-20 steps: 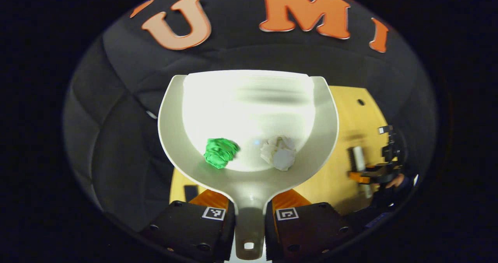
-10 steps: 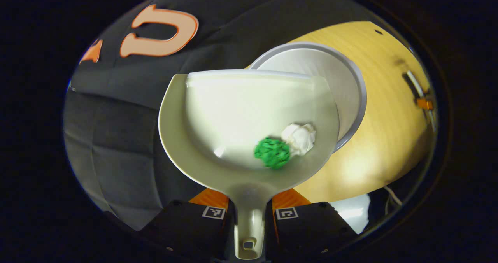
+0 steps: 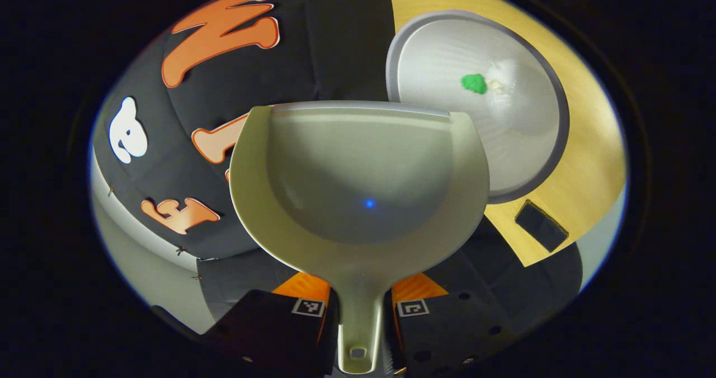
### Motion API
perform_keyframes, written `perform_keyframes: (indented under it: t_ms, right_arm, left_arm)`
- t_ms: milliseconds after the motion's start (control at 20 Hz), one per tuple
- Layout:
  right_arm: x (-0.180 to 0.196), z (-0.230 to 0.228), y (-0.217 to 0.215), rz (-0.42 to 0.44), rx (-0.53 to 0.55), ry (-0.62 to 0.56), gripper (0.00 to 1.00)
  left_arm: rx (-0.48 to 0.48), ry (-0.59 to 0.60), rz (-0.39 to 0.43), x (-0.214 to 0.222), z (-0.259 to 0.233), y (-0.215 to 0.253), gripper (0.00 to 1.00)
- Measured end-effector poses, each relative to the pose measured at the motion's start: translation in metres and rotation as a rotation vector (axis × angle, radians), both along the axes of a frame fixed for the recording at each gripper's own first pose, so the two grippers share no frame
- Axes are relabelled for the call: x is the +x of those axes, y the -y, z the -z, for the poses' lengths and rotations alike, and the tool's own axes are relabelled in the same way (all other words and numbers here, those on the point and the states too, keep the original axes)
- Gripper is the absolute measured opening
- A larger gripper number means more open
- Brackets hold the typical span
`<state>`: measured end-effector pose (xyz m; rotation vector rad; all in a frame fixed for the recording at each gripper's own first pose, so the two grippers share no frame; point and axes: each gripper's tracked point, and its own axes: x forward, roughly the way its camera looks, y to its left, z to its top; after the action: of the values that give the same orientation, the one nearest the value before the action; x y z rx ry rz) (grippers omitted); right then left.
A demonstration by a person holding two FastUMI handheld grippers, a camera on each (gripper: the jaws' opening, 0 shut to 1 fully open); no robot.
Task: Pick up the small broom and dustpan from the desktop, sweep the trash into the dustpan with the broom, and then empty the trash into the garbage bin.
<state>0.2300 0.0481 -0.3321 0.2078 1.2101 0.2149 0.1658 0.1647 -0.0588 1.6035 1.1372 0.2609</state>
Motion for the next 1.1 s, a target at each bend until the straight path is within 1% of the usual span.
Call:
perform_keyframes:
  t_ms: [50, 150, 200, 250, 350, 500, 550, 600, 700, 750, 800, 850, 900, 950, 1000, 1050, 1100]
  right_arm:
    - [0.001, -0.001, 0.000, 0.003, 0.008, -0.001, 0.81]
    - [0.000, -0.001, 0.000, 0.007, 0.010, 0.000, 0.81]
    - [0.000, -0.001, 0.000, 0.008, 0.015, 0.002, 0.81]
    - [-0.001, 0.000, -0.002, 0.017, 0.032, -0.003, 0.81]
    - [-0.003, 0.000, -0.005, 0.044, 0.063, -0.021, 0.81]
    - [-0.002, -0.002, -0.003, 0.046, 0.053, 0.002, 0.81]
    - [0.000, -0.006, -0.004, 0.055, 0.060, 0.009, 0.80]
    - [0.000, -0.009, -0.004, 0.061, 0.064, 0.016, 0.81]
    - [0.000, -0.013, -0.006, 0.061, 0.062, 0.030, 0.80]
    - [-0.001, -0.015, -0.007, 0.056, 0.058, 0.037, 0.80]
    - [-0.001, -0.016, -0.007, 0.054, 0.053, 0.039, 0.80]
    - [-0.003, -0.017, -0.007, 0.053, 0.049, 0.039, 0.80]
    - [-0.004, -0.016, -0.007, 0.053, 0.044, 0.040, 0.80]
    - [-0.004, -0.015, -0.005, 0.051, 0.031, 0.041, 0.80]
    - [-0.006, -0.013, -0.003, 0.051, 0.019, 0.039, 0.80]
    - [-0.006, -0.014, -0.004, 0.052, 0.019, 0.039, 0.80]
    - [-0.004, -0.016, -0.005, 0.052, 0.024, 0.044, 0.81]
  left_arm:
    - [-0.094, 0.029, -0.064, -0.006, 0.043, -0.011, 0.32]
    - [-0.310, 0.108, -0.195, -0.023, 0.079, 0.001, 0.32]
    - [-0.400, 0.164, -0.245, -0.029, 0.099, 0.007, 0.32]
    - [-0.469, 0.224, -0.301, -0.036, 0.120, 0.012, 0.32]
    - [-0.609, 0.308, -0.382, -0.044, 0.156, 0.030, 0.32]
    - [-0.887, 0.357, -0.373, -0.033, 0.187, 0.092, 0.32]
    - [-0.976, 0.357, -0.370, -0.034, 0.185, 0.120, 0.32]
    - [-1.064, 0.350, -0.376, -0.031, 0.193, 0.145, 0.32]
    - [-1.230, 0.319, -0.360, -0.024, 0.201, 0.201, 0.33]
    - [-1.301, 0.300, -0.349, -0.020, 0.202, 0.233, 0.33]
    - [-1.365, 0.257, -0.362, -0.021, 0.213, 0.261, 0.33]
    - [-1.404, 0.235, -0.352, -0.023, 0.226, 0.281, 0.33]
    - [-1.400, 0.226, -0.338, -0.023, 0.238, 0.305, 0.33]
    - [-1.391, 0.204, -0.330, -0.027, 0.261, 0.312, 0.33]
    - [-1.389, 0.162, -0.358, -0.034, 0.281, 0.324, 0.33]
    - [-1.397, 0.126, -0.411, -0.037, 0.304, 0.331, 0.33]
    - [-1.403, 0.085, -0.482, -0.045, 0.328, 0.339, 0.33]
